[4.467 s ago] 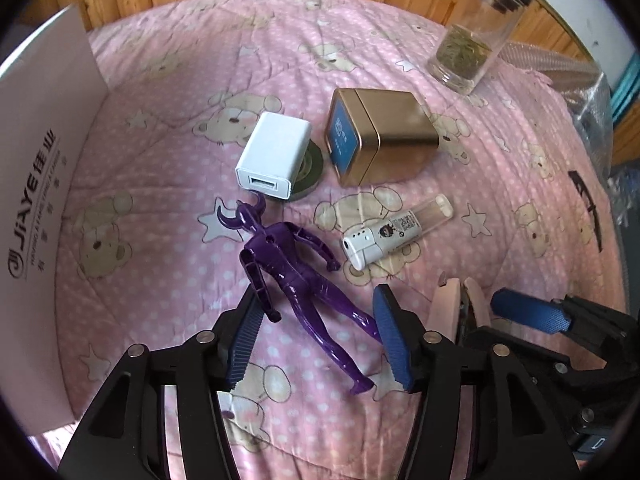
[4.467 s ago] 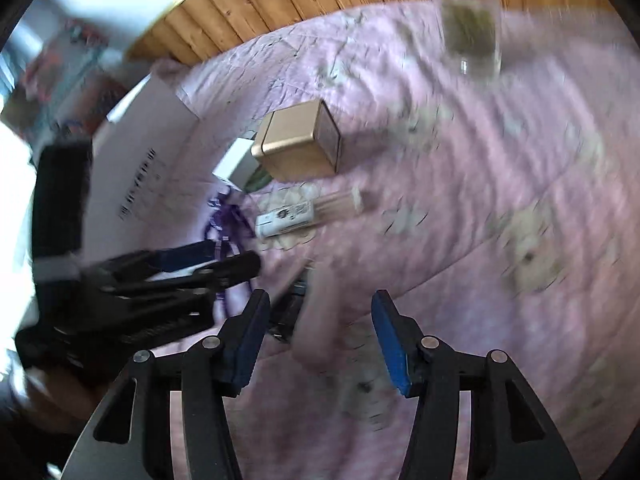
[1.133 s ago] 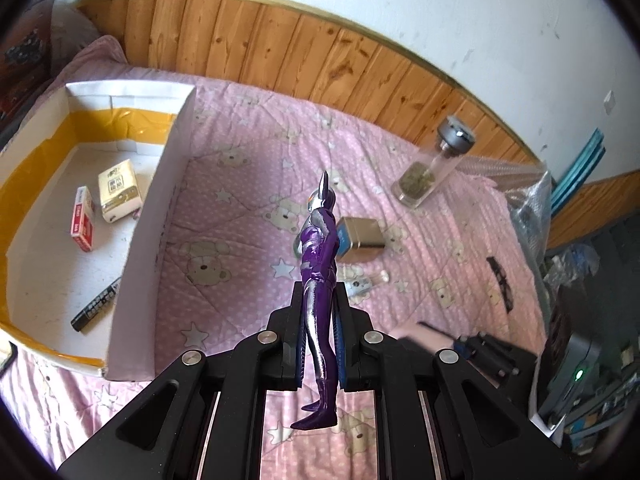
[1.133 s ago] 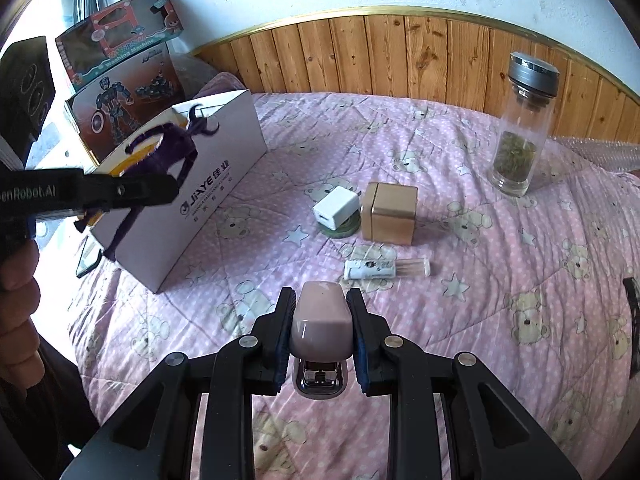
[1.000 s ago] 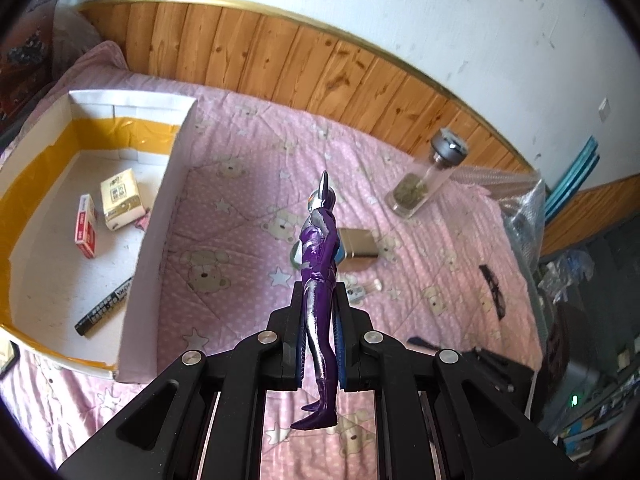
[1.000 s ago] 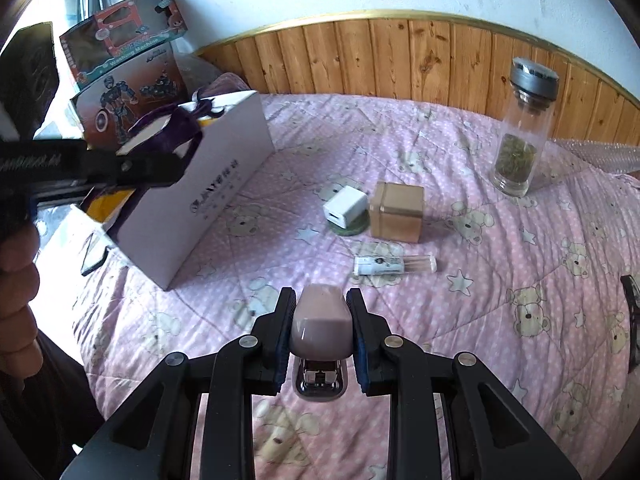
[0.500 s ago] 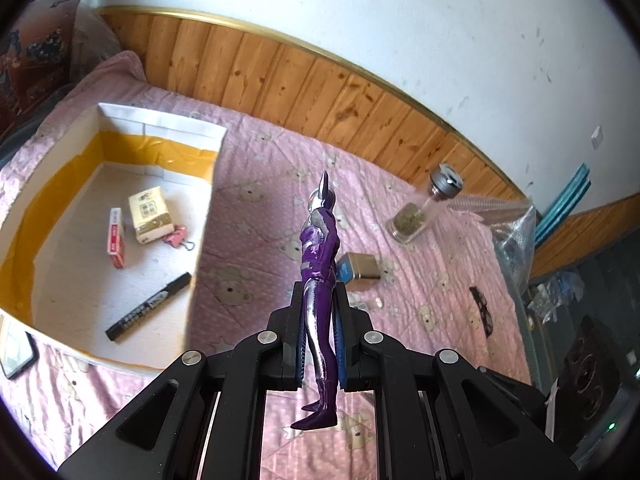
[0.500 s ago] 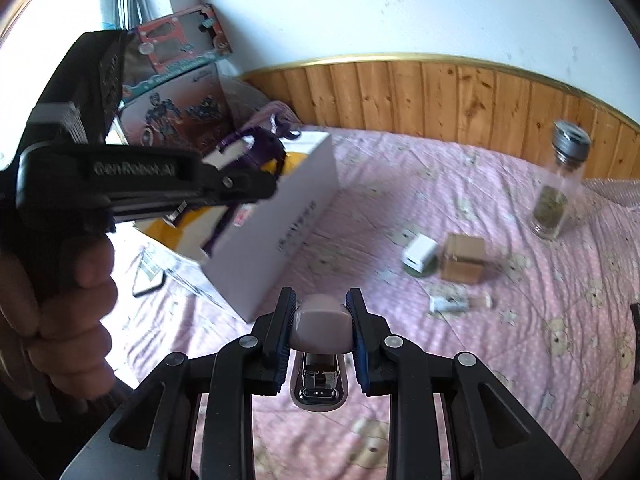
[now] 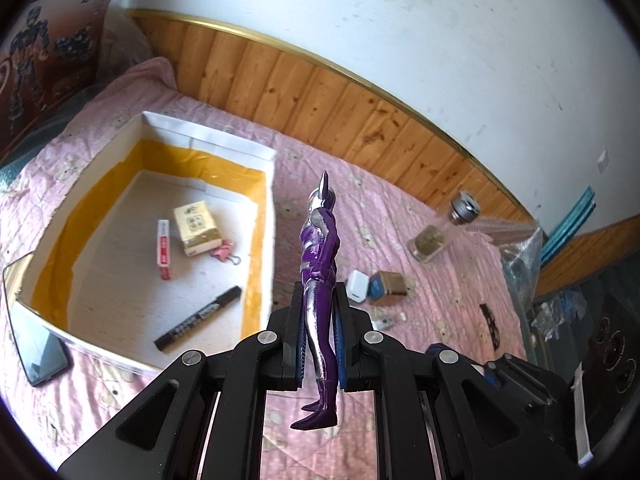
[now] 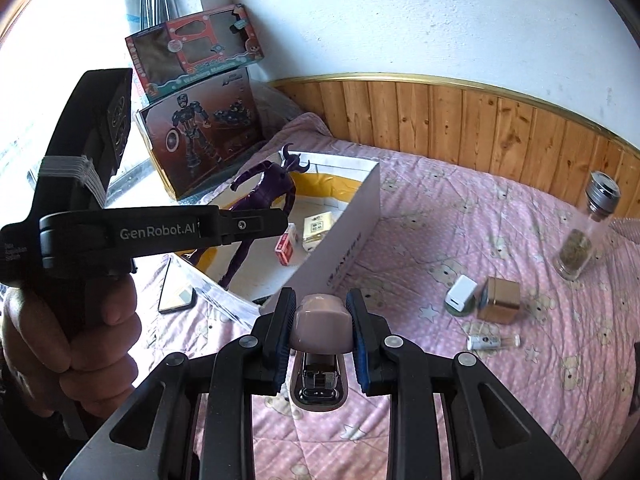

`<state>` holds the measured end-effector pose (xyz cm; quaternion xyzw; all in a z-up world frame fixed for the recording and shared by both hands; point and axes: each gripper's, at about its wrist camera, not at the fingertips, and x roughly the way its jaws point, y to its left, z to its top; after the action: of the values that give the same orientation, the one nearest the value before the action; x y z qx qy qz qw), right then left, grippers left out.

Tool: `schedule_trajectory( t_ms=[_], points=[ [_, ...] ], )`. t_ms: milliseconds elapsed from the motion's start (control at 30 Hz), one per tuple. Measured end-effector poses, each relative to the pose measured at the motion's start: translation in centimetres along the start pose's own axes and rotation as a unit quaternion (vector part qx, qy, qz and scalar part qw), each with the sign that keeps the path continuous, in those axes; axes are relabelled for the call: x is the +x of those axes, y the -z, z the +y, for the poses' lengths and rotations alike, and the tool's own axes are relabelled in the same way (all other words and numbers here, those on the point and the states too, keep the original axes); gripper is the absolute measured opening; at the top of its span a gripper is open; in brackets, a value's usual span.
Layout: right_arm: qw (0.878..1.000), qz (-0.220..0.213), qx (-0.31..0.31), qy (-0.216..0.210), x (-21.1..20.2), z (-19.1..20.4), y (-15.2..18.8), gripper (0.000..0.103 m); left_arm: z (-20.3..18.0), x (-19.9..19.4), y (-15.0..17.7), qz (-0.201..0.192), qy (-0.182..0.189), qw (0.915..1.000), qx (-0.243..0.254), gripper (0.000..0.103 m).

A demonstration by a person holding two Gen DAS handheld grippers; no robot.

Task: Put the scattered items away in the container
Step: 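Lift the figure and stapler and carry both toward the white box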

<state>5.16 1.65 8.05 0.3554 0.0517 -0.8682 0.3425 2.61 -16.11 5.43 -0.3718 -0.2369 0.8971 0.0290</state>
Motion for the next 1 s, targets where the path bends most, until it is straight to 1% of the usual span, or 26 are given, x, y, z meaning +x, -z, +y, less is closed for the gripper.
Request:
schedule_trajectory(
  t_ms=[167,333,467,667,833,1000],
  points=[
    [1.0,0.0,-0.007,-0.002,0.6,1.1,-1.3,0.027,2.4,-0.4,-0.8,-0.002,0.003,0.9996,-0.026,0.011],
    [1.0,0.003,-0.015,-0.012,1.9,2.4,-2.5,0.027,4.2,-0.3,-1.3,-0.003,-0.011,0.9993,-0.036,0.011],
    [1.0,0.005,-0.025,-0.019,2.9,3.5,-3.3,0.027,5.6,0.0,-1.5,0.001,-0.016,0.9988,-0.046,0.011],
    [0.999,0.005,-0.035,-0.025,4.2,4.8,-4.5,0.027,7.7,-0.3,-2.2,-0.004,-0.021,0.9975,-0.067,0.012],
    [0.999,0.01,-0.042,-0.03,5.4,5.5,-5.1,0.027,9.9,-0.7,-2.7,-0.009,-0.025,0.9956,-0.09,0.011],
    [0.998,0.017,-0.043,-0.038,6.5,5.9,-5.7,0.027,11.2,-0.7,-3.2,-0.009,-0.031,0.9942,-0.103,0.011]
  ],
)
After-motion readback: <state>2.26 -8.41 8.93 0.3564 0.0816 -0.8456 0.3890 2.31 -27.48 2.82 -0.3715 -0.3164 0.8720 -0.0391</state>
